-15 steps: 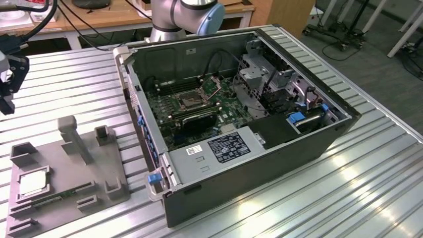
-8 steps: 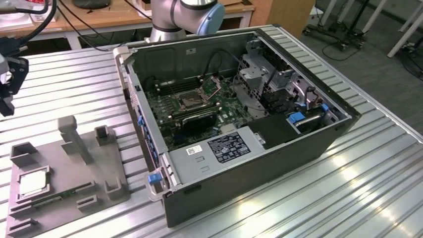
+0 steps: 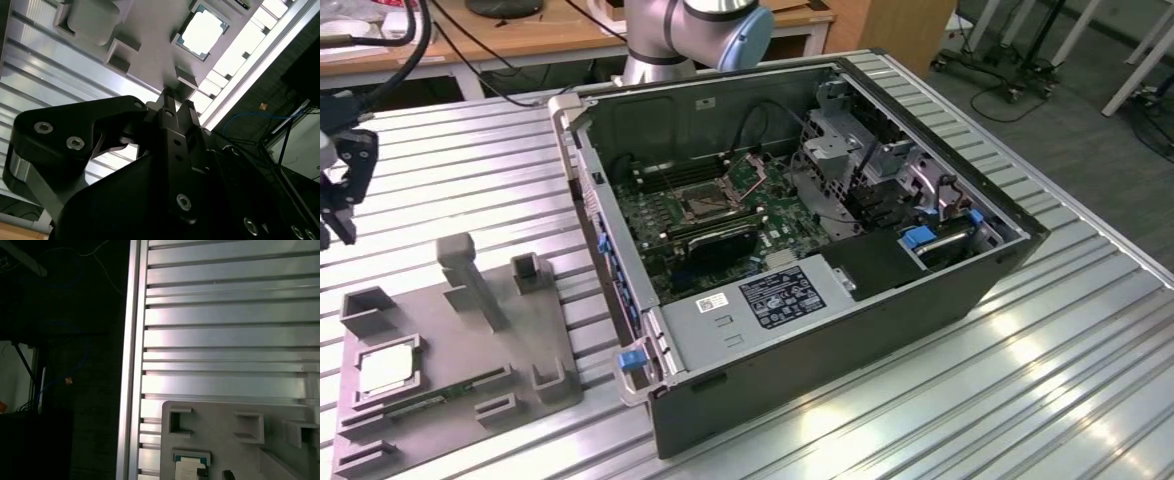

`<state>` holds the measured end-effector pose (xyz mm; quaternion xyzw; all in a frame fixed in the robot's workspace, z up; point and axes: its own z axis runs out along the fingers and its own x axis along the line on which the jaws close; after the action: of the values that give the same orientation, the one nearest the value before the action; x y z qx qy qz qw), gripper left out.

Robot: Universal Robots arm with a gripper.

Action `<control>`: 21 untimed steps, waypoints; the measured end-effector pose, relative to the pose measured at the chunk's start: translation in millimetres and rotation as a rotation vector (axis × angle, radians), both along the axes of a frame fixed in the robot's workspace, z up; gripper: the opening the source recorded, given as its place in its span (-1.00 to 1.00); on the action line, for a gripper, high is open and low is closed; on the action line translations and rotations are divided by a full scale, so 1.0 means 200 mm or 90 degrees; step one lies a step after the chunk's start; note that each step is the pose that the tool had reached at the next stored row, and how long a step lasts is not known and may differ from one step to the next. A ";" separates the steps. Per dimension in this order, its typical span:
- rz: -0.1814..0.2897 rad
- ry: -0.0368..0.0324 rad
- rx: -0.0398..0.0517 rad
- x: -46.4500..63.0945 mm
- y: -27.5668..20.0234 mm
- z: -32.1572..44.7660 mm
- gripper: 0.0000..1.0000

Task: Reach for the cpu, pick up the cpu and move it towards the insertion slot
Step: 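Reach for the cpu, then pick up the cpu and move it towards the insertion slot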

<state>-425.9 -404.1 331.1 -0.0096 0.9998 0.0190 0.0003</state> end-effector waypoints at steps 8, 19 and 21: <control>0.000 0.0001 -0.0001 -0.01 -0.005 -0.037 -0.21; 0.000 0.0001 0.0000 -0.01 -0.005 -0.044 0.39; 0.000 0.0001 -0.0001 -0.01 -0.005 -0.044 0.39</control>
<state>-428.5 -405.1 322.3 -0.0096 0.9998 0.0190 0.0002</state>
